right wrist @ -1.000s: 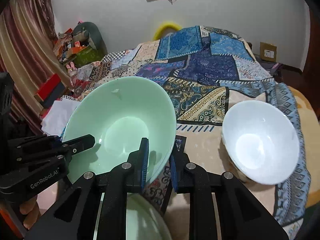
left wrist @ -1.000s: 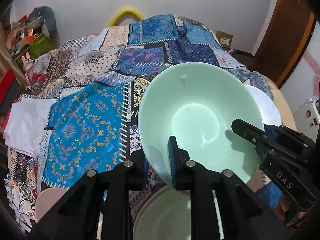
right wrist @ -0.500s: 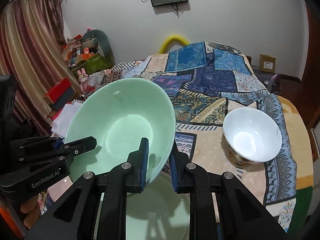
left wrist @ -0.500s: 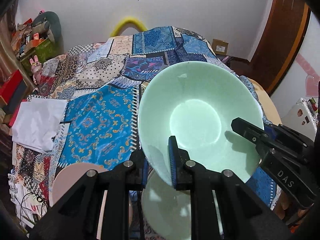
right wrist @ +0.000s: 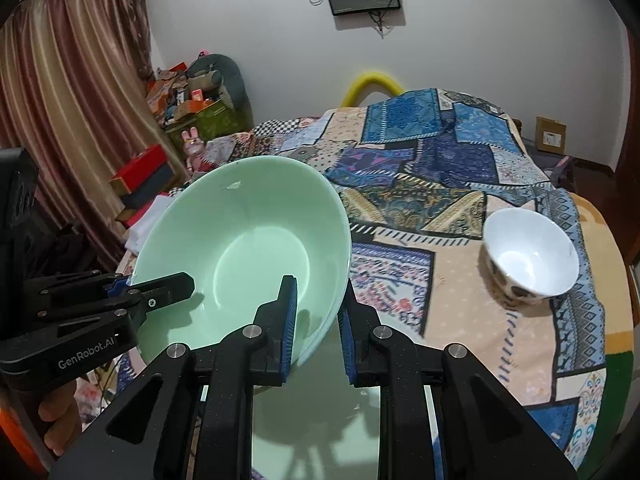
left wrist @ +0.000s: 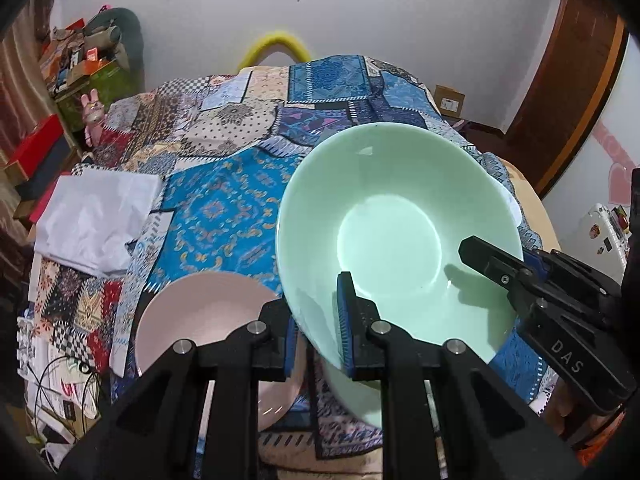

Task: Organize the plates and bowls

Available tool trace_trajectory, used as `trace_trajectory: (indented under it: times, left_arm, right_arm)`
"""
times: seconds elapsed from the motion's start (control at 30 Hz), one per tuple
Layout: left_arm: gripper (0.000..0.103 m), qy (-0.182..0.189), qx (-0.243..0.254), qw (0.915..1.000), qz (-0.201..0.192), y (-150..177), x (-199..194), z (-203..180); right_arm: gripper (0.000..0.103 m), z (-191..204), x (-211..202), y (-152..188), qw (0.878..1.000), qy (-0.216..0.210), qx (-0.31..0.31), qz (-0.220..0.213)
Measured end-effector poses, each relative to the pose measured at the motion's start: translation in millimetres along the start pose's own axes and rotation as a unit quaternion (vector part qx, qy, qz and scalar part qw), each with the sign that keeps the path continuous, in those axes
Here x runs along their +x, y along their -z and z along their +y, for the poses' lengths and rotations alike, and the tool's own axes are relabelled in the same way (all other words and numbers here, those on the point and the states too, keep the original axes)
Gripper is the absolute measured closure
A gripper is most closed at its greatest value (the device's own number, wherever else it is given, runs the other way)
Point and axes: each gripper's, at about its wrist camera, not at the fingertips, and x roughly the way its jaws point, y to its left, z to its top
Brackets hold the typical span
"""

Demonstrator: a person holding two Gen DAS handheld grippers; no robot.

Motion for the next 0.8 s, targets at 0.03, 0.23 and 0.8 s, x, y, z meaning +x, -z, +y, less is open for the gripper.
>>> trace_trajectory:
  times: [0.03, 0.23, 0.8]
  left_arm:
    - [0.086, -0.001, -0.002, 1.0000, 0.000, 2, -2, 4]
    - [0.086, -0.014, -0.012, 0.9998, 0.002, 17, -9, 29]
    - [0.086, -0.034, -0.060, 0.9974, 0.024, 50, -1, 101]
  right_arm:
    - [0.085, 3, 0, 1, 1.000, -0.001, -0.001, 0.000]
    - [0.085, 25, 11, 7, 1.000, -0.018, -0.010, 0.009]
    - [0.085, 81, 55, 27, 0.997, -0.050, -0.031, 0.056]
